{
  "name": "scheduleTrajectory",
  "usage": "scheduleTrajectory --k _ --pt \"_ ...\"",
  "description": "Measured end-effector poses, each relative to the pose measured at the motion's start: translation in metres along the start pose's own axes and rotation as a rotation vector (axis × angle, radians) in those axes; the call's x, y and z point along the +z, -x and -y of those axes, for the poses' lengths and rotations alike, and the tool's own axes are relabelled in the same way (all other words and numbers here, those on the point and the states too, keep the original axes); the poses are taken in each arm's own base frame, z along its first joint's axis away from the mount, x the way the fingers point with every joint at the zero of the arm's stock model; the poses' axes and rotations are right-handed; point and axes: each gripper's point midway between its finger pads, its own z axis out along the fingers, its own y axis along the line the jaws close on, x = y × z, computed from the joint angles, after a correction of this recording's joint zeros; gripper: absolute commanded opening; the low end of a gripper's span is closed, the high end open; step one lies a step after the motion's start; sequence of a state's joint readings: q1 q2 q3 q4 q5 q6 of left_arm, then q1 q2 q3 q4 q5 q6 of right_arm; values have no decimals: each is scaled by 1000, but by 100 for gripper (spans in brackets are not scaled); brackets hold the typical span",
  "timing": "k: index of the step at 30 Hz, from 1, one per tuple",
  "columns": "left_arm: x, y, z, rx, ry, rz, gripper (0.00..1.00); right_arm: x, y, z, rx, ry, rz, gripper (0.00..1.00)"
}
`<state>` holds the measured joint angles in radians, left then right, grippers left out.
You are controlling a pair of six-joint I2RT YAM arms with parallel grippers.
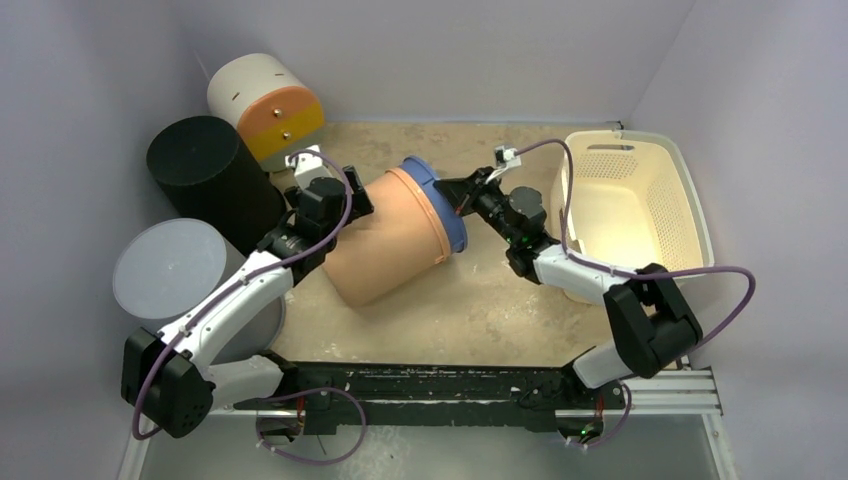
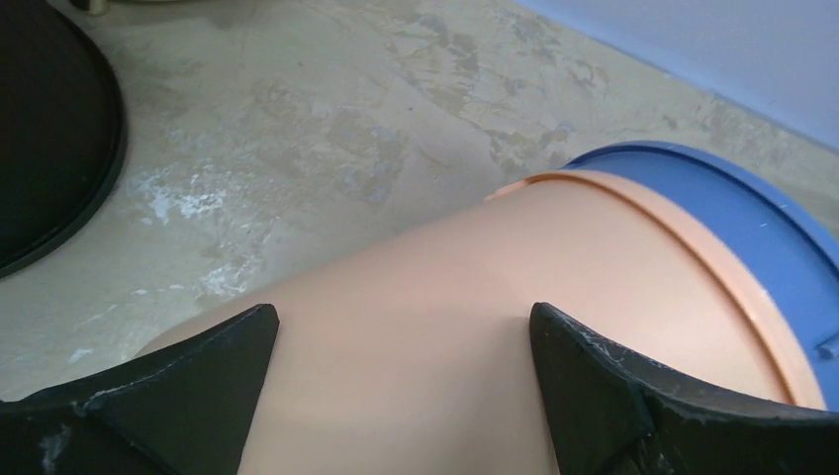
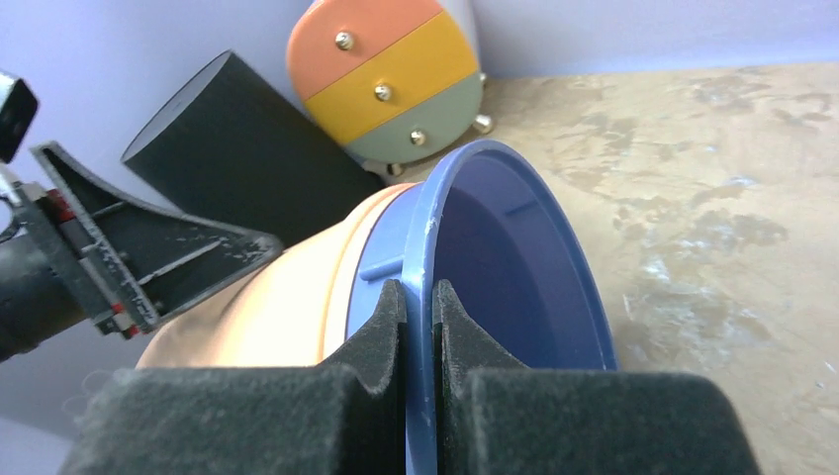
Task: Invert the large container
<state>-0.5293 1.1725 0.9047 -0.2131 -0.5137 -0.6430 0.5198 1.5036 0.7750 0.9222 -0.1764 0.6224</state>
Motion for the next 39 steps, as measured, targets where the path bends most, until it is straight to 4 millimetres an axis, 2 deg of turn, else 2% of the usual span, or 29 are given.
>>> scheduleTrajectory --k 7,13,19,23,26,39 --pt "-18 24 5 87 17 -45 94 -13 11 19 41 -139 127 0" --pt "-29 46 36 80 -89 -37 95 3 1 6 94 -156 185 0" --pt "-31 29 71 96 -197 -62 95 22 -17 -15 118 -106 165 0" --pt "-18 13 81 122 -197 -96 94 23 -22 -19 119 -98 155 0" --pt "-11 17 93 122 -199 -90 95 23 -21 -20 123 -97 158 0" --pt "9 12 104 188 -95 -27 94 17 -25 -20 122 -95 149 0"
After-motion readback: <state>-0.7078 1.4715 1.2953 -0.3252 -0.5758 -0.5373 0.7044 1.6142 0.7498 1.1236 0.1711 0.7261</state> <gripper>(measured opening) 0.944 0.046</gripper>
